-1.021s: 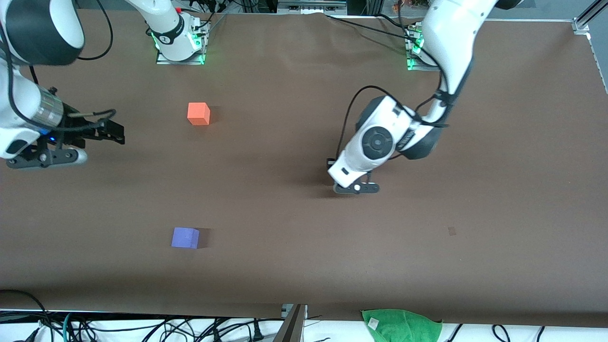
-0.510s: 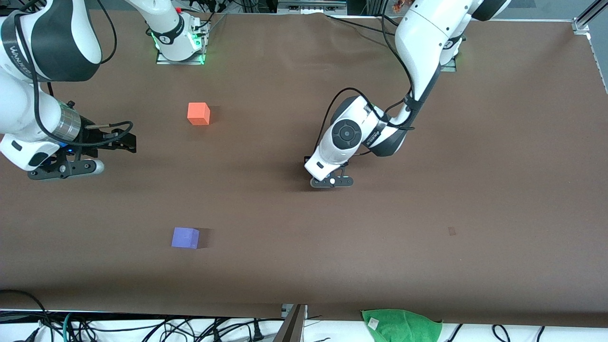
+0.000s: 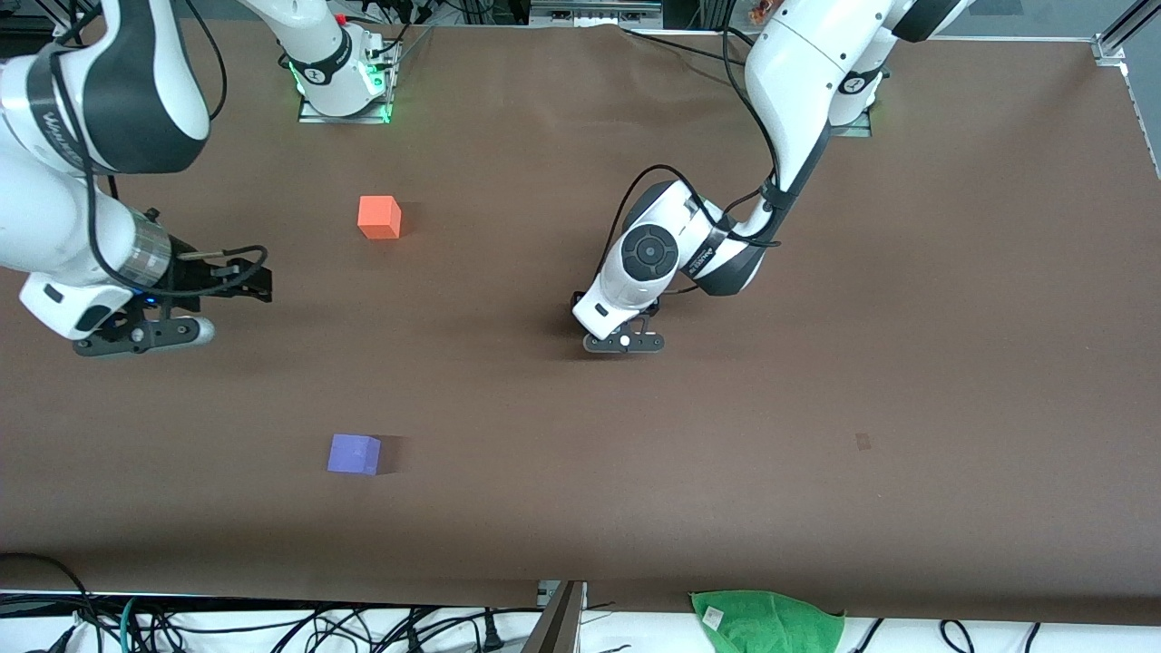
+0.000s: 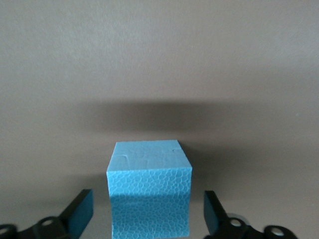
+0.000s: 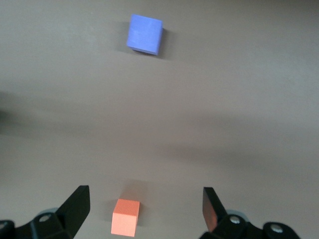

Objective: Place blue block between orange and purple blocks
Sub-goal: 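Set the blue cube down with the left gripper while the right gripper approaches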

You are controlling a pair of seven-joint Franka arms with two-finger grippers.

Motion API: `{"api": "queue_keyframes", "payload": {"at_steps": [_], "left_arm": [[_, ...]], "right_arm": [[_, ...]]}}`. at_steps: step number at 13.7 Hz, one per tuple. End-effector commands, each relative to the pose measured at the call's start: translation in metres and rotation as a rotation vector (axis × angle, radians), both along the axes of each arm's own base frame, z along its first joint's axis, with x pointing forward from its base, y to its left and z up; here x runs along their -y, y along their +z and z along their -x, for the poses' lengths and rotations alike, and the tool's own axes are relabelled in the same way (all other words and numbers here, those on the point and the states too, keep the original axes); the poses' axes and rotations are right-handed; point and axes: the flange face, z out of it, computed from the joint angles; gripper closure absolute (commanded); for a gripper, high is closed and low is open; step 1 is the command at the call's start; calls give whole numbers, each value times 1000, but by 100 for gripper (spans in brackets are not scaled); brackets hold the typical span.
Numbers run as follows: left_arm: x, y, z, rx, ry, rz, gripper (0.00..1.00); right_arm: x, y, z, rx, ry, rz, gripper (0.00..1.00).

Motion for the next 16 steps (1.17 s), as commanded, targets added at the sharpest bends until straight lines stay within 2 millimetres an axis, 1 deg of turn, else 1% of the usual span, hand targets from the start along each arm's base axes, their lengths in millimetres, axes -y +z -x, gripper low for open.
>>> {"api": "queue_keyframes", "payload": {"at_steps": [1,2,3,4,6,8,9,10,12,13,15,16], "left_arm": [[-8,52,-3,-25,-28,-17,0],[-21,77,-8,-30,-24,-25,0],[-33,105,-9,-42,-20,-36,0],[-44,130,-9,-53,-17,-49,0],[-83,173,-17,-79,14,-75,0],[-131,214,-25,-82,19,-105,0],[-158,233,-29,-72,8,-135,0],[-191,256,-34,-49,-10,-160,0],[-243,297,-39,3,2,-177,0],[-278,319,-42,32,35,-172,0],[-324,346,-52,81,1,-151,0],[-347,362,-55,88,-23,-146,0]], "right_arm": [[-19,-9,-5,4,23,-17,0],[-27,-11,-6,7,3,-14,0],[-32,-14,-6,5,-44,-10,0],[-40,-20,-5,-3,-54,-7,0],[-70,-25,-5,10,-39,-48,0],[-97,-42,-4,-3,-91,-58,0],[-121,-50,-1,8,-105,-59,0],[-149,-57,3,21,-125,-57,0],[-198,-80,14,31,-173,-53,0],[-231,-95,22,48,-184,-58,0],[-282,-117,39,75,-211,-66,0],[-302,-130,47,85,-234,-67,0]]}}
